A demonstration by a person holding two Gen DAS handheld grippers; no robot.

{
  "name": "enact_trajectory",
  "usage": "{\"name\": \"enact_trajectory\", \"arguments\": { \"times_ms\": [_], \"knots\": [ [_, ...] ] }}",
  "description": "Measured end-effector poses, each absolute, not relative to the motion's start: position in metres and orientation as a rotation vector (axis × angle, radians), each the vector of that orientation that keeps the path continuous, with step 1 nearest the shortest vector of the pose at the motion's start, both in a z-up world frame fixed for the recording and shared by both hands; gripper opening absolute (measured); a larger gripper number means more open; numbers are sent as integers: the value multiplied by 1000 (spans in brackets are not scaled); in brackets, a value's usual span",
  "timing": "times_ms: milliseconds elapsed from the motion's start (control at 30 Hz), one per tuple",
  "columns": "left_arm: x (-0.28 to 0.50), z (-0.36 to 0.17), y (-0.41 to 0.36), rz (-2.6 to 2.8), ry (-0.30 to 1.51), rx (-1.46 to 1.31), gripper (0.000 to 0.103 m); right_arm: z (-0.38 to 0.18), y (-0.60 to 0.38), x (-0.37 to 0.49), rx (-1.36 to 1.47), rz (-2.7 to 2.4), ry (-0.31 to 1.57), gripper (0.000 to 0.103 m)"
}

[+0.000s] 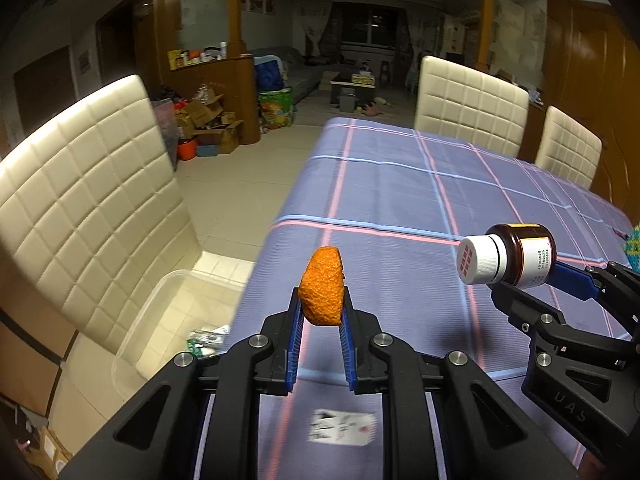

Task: Collect trash
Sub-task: 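Lift the snack piece and bottle and carry them over the clear bin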

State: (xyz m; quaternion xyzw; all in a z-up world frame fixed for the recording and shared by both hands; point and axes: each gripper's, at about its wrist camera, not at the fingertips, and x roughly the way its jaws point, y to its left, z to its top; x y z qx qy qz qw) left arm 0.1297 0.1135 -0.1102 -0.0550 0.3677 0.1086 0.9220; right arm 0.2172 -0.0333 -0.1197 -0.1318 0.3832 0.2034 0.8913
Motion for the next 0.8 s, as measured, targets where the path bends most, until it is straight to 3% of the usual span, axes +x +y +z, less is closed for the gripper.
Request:
{"name": "enact_trajectory", "arguments": {
  "times_ms": [300,333,467,667,700,767,800],
  "knots": [
    [108,-110,164,304,736,-154,17,-121,18,207,-342,474,788,48],
    [107,-111,169,313,737,-157,17,-122,23,207,-344,479,791,35],
    [103,-117,193,347,740,-184,17,-126,49,207,-367,514,799,30],
    [100,-135,216,376,764,-216,17,-135,60,211,-370,518,835,32],
    [100,-136,217,374,767,-216,17,-134,56,212,-363,512,835,36],
    [102,-140,217,362,773,-217,17,-133,48,212,-354,480,818,87],
    [104,-142,217,356,776,-216,17,-130,42,211,-345,454,789,94]
  ]
}}
